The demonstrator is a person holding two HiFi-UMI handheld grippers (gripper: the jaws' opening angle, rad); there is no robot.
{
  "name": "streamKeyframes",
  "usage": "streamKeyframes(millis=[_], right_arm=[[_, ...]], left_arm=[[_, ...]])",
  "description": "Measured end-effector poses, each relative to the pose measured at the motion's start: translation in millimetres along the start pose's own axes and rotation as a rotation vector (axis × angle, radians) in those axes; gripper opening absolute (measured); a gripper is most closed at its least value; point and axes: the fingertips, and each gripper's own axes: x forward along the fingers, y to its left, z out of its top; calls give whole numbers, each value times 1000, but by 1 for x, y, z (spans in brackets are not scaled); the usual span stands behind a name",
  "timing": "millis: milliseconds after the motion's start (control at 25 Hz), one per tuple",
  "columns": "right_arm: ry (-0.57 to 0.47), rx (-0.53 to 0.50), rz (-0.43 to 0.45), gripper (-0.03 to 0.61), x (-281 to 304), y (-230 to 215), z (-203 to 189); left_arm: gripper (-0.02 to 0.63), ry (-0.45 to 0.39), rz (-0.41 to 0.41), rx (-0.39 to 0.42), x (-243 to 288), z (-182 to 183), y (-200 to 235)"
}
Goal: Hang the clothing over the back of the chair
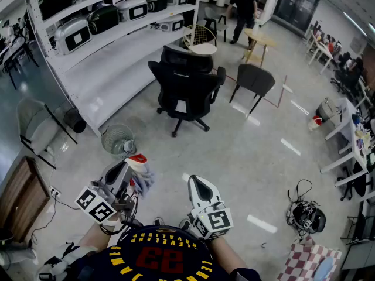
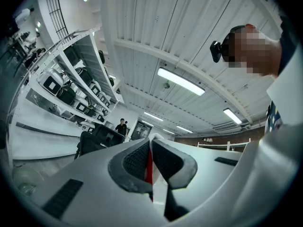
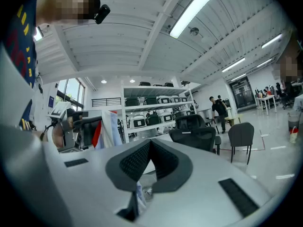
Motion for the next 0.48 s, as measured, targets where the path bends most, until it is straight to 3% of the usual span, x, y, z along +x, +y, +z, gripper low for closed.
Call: streamKeyframes(millis=[480], right_arm=[[11,-13,7,8,23,8,0]], left_arm=[[20,-18,-2,-14,2,14,23]])
